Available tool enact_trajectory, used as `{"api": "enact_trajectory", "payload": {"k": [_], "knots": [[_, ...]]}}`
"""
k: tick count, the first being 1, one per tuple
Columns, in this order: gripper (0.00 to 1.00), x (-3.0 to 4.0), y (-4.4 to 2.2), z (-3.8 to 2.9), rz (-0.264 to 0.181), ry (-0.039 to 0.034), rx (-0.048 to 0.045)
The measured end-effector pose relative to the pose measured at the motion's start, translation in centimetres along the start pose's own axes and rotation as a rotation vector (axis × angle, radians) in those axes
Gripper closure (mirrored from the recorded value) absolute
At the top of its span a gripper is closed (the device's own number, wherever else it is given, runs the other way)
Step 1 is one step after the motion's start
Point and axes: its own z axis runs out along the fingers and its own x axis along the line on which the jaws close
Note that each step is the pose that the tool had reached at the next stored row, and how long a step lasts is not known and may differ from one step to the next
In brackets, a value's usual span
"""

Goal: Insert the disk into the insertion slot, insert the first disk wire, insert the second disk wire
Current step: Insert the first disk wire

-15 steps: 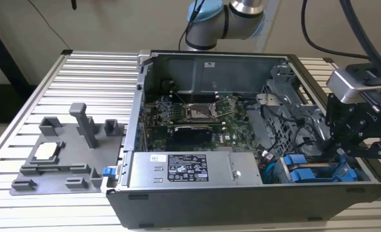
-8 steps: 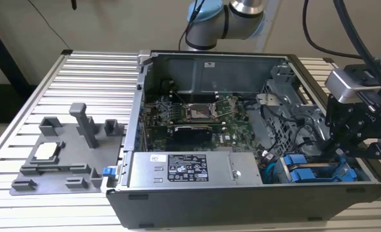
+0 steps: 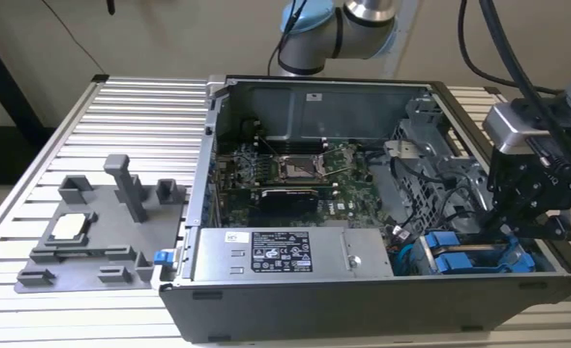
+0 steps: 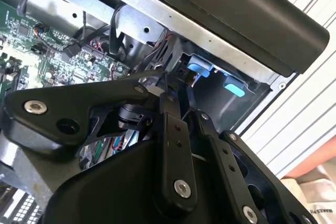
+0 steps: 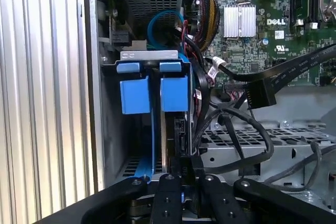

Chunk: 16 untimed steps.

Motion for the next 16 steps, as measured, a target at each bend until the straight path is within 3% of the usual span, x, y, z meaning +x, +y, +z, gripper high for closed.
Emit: {"api": "enact_trajectory", "payload": {"k": [6,7,8,10,16], "knots": [[0.80,0.01,-0.01,0.24,0.005,-0.0010,-0.0007],[0.73,0.00,0.00,0.14,0.005,-0.0009,-0.0009],[0.73,-0.01,0.00,-0.02,0.005,-0.0005,-0.0009],[0.73,-0.01,0.00,-0.49,0.006,-0.0007,-0.0009],[0.73,-0.05,0.00,-2.73,0.006,-0.0004,-0.0009]]}}
